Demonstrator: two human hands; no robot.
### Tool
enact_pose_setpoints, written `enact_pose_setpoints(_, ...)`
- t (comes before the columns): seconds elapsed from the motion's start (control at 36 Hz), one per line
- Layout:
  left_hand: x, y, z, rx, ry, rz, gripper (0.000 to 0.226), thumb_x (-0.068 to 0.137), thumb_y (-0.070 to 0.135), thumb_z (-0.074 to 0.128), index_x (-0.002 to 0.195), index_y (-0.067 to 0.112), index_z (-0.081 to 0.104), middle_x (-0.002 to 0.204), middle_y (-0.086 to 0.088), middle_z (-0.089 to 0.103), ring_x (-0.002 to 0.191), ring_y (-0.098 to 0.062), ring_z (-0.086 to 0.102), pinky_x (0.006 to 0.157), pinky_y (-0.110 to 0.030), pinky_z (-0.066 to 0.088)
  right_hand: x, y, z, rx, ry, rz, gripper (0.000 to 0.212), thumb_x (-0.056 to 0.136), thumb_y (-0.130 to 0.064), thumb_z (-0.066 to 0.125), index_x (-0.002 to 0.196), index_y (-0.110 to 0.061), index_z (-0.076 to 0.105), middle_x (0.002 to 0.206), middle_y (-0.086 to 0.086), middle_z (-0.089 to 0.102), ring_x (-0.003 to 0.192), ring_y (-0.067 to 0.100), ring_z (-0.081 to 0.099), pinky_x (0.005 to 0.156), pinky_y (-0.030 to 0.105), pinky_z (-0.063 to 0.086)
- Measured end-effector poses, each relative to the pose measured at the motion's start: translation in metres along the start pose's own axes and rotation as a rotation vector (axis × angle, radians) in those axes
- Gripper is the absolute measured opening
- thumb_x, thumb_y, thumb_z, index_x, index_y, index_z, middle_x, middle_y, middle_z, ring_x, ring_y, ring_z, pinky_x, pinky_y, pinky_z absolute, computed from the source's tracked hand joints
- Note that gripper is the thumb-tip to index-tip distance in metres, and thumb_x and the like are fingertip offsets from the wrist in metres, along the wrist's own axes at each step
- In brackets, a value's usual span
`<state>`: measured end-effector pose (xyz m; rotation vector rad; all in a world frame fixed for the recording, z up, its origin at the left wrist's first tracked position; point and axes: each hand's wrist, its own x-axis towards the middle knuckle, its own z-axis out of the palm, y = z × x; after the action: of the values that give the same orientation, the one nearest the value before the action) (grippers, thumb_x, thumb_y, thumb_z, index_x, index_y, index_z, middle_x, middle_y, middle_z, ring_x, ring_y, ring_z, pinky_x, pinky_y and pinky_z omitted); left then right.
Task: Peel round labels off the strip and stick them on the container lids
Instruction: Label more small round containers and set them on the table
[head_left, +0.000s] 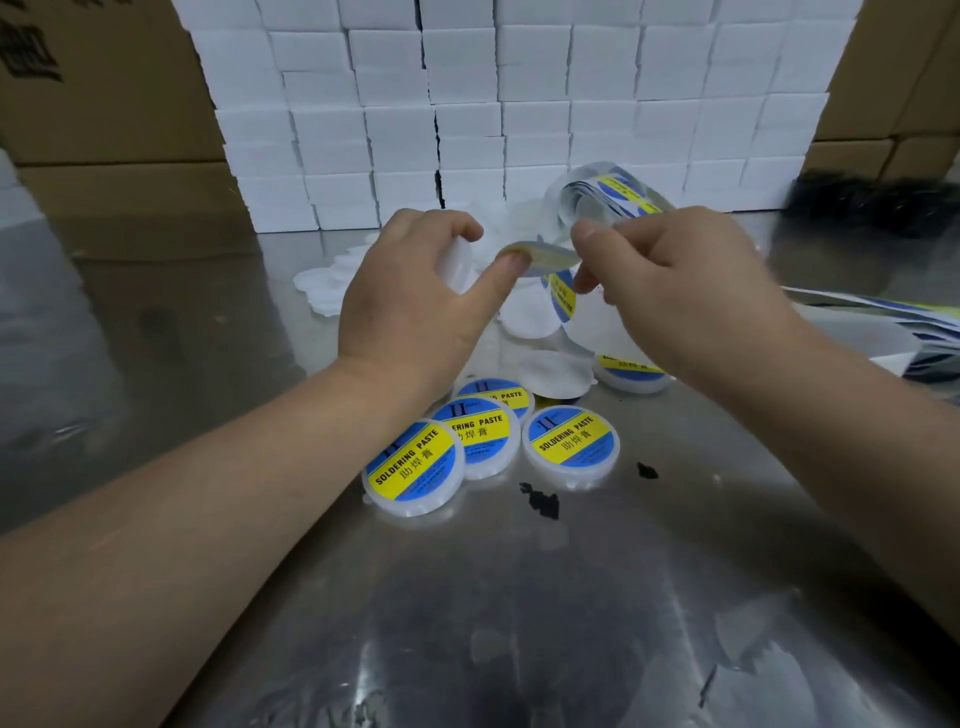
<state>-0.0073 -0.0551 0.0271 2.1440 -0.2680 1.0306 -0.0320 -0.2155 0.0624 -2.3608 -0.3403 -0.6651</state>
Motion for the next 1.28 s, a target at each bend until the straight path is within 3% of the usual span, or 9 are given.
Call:
enact_pose_setpoints(0.11,-0.001,0.003,-0.003,0.011,-0.001,0.054,0.046,0.072,0.052,0.055,0.104,0.019,0.061,0.101,0.012,0.046,0.09,0.009,0.034,0.068,-0.004,0.028,0.001,0.003,0.004,0.145,-0.012,0.075,0.045,0.089,-0.049,0.041,0.058,-0.025,0.064,0.06,0.002,0.059,0.05,0.009,0.048,0.054,0.024,0.038)
enact_pose_setpoints(0.39,0.0,0.0,-0.002,0.067,-0.032,0.103,0.046,0.07,0.04,0.074,0.106,0.016,0.058,0.101,0.011,0.041,0.091,0.003,0.036,0.071,-0.011,0.026,0.004,0.007,0.006,0.285,-0.005,0.123,0.023,0.077,-0.018,0.058,0.058,-0.005,0.06,0.038,-0.007,0.035,0.033,0.008,0.026,0.029,0.013,0.019)
enact_pose_setpoints(0.5,0.0,-0.008,0.005,0.15,-0.127,-0.051,0.023,0.083,0.031,0.059,0.098,0.025,0.044,0.101,0.012,0.039,0.086,-0.007,0.04,0.067,-0.018,0.025,0.005,0.007,0.004,0.412,0.155,0.067,0.022,0.081,-0.015,0.056,0.076,0.006,0.062,0.057,0.017,0.035,0.049,0.009,0.029,0.039,0.02,0.022)
enact_pose_setpoints(0.58,0.005,-0.005,0.004,-0.135,-0.13,-0.264,0.012,0.09,0.034,0.045,0.082,0.026,0.044,0.084,0.009,0.049,0.075,-0.014,0.045,0.063,-0.027,0.033,0.007,0.006,0.002,0.533,0.2,0.067,0.019,0.083,-0.018,0.058,0.077,0.0,0.063,0.062,0.013,0.042,0.055,0.011,0.036,0.043,0.02,0.027)
enact_pose_setpoints(0.67,0.014,0.003,0.0,-0.485,-0.083,-0.465,0.03,0.094,0.032,0.032,0.071,0.023,0.05,0.072,0.008,0.049,0.068,-0.013,0.044,0.06,-0.025,0.034,0.005,0.006,0.007,0.532,0.147,0.042,0.022,0.083,-0.018,0.059,0.068,-0.002,0.061,0.061,0.008,0.043,0.056,0.012,0.037,0.047,0.021,0.027)
enact_pose_setpoints(0.78,0.017,0.007,-0.002,-0.632,-0.143,-0.604,0.013,0.068,0.027,0.044,0.071,0.02,0.054,0.08,-0.003,0.055,0.068,-0.021,0.047,0.06,-0.023,0.038,0.001,0.005,0.012,0.555,0.06,0.027,0.033,0.083,-0.02,0.06,0.051,-0.028,0.062,0.047,-0.007,0.046,0.048,0.005,0.039,0.046,0.014,0.034)
enact_pose_setpoints(0.89,0.014,0.004,0.005,-0.627,-0.191,-0.639,0.029,0.084,-0.001,0.043,0.101,0.016,0.059,0.102,-0.012,0.065,0.092,-0.025,0.062,0.09,-0.044,0.049,-0.001,0.004,0.013,0.571,0.0,0.025,0.035,0.084,-0.02,0.06,0.05,-0.03,0.064,0.052,-0.002,0.046,0.052,0.007,0.038,0.046,0.015,0.033)
enact_pose_setpoints(1.03,0.015,0.004,0.004,-0.802,-0.222,-0.634,0.024,0.09,0.002,0.051,0.113,0.005,0.059,0.09,-0.007,0.069,0.072,-0.012,0.067,0.061,-0.021,0.055,-0.002,0.004,0.015,0.52,-0.078,0.04,0.027,0.084,-0.02,0.059,0.058,-0.026,0.063,0.046,-0.012,0.05,0.049,0.004,0.04,0.046,0.013,0.035)
enact_pose_setpoints(1.28,0.01,0.01,0.001,-1.034,-0.265,-0.684,0.033,0.094,-0.002,0.033,0.11,0.016,0.056,0.095,-0.011,0.066,0.067,-0.019,0.069,0.058,-0.028,0.057,-0.002,0.007,0.017,0.468,-0.158,0.036,0.026,0.085,-0.021,0.058,0.063,-0.032,0.064,0.047,-0.02,0.055,0.044,-0.004,0.046,0.045,0.008,0.037)
